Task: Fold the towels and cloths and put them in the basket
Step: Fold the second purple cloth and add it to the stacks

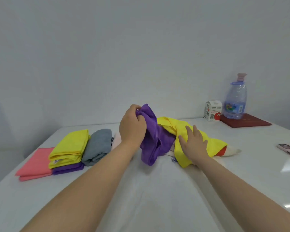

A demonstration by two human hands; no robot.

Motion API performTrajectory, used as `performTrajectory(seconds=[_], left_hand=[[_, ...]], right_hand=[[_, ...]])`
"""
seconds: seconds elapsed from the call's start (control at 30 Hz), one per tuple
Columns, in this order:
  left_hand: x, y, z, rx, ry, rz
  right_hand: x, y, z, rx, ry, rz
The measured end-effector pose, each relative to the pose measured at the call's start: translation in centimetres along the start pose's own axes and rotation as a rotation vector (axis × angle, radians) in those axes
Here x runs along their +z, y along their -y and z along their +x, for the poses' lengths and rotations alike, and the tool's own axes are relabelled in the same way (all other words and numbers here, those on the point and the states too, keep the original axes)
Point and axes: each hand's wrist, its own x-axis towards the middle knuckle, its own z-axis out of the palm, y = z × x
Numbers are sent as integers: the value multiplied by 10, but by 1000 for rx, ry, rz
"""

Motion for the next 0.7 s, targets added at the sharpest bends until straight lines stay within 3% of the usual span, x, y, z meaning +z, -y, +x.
performTrajectory(seconds=[0.07,0.17,0.27,0.4,0.53,0.7], left_hand=[[14,23,-12,18,189,187],[41,56,-35,51,621,610],[59,83,-58,23,871,757],[77,89,-58,83,713,752],[82,76,-50,56,649,690],[53,60,-16,66,362,604]], right_hand=[[13,-5,-4,31,119,-48],[25,-9,-7,-1,206,-117],[35,-16,-6,-81,268,-219],[45,-27,4,-54,336,-276],[47,-36,18,47,293,-243],[33,-74,36,221,259,-328]])
